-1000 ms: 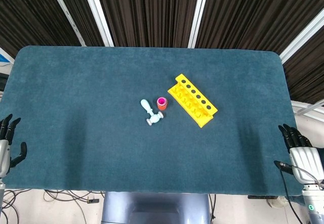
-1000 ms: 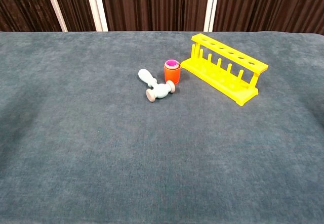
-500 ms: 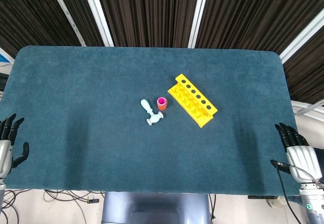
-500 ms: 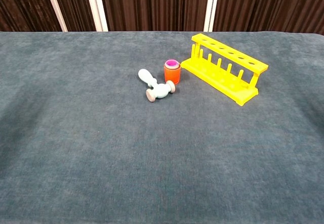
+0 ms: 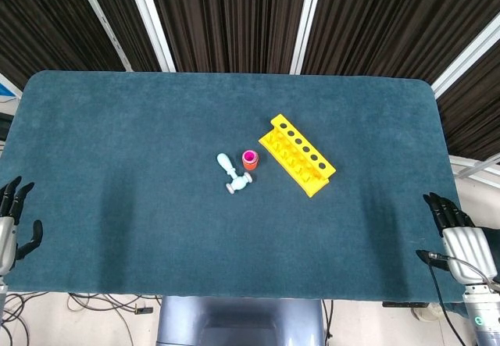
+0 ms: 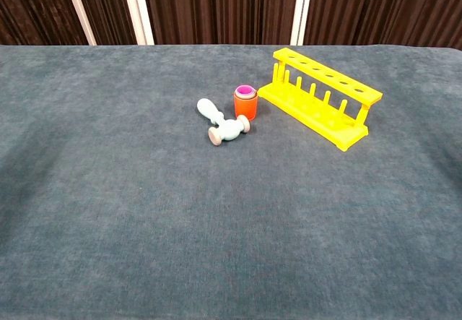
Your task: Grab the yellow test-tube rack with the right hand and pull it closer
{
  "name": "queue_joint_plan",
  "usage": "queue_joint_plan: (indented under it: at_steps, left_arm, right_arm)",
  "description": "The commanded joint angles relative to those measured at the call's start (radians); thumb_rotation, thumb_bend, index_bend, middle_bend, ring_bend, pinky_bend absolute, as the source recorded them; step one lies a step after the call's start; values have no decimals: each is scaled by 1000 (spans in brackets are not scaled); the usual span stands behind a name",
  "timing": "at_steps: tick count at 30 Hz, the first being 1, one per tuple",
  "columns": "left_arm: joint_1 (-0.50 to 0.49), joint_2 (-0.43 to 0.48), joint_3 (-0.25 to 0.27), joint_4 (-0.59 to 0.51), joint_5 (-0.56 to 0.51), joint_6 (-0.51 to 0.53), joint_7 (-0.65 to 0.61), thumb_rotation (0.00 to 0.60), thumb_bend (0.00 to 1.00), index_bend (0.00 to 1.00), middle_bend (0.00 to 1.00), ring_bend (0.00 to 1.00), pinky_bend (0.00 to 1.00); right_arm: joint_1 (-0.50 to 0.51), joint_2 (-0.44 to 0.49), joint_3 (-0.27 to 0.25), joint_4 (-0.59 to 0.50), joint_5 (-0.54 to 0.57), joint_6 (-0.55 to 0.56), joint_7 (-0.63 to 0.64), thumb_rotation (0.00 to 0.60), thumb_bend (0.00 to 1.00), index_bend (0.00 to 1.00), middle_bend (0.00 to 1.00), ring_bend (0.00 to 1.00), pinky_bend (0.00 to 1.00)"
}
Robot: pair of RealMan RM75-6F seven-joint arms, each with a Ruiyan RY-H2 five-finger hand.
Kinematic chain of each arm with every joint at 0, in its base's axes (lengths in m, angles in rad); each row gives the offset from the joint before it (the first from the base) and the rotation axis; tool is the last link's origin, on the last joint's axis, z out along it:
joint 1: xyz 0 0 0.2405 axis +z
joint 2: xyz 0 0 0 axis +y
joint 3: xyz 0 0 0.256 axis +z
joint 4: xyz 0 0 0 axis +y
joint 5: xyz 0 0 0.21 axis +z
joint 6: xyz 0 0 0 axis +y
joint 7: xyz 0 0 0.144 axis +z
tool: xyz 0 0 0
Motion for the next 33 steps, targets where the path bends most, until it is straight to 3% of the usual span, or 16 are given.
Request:
queue_joint_plan:
  at_steps: [1, 7, 15, 24, 33]
  left_arm:
    - [0, 1, -2, -5, -4, -1, 0, 600, 509, 101, 0, 0, 0]
    - [-1, 3, -5, -12, -14, -6, 2, 600, 508, 101, 0, 0, 0]
    - [0, 5, -7, -17, -21, -8, -4, 600, 508, 101, 0, 0, 0]
    - [1, 15, -16, -20, -39, -13, -25, 600, 509, 101, 0, 0, 0]
    - [-7, 19, -21, -18, -51, -32, -36, 600, 509, 101, 0, 0, 0]
  right_arm:
    - [-2, 18, -9, -13, -7, -6, 53, 600, 101, 50, 93, 116, 248]
    - [37, 80, -4, -91, 0, -76, 135, 600, 68, 32, 83, 111, 248]
    - [204, 171, 88, -278, 164, -341, 79, 600, 58, 30, 82, 76, 236]
    - [395, 85, 201, -332, 510, -534, -105, 600, 37, 30, 80, 73, 236]
    - [587, -49, 234, -289, 834, -569, -319, 600, 37, 29, 80, 73, 236]
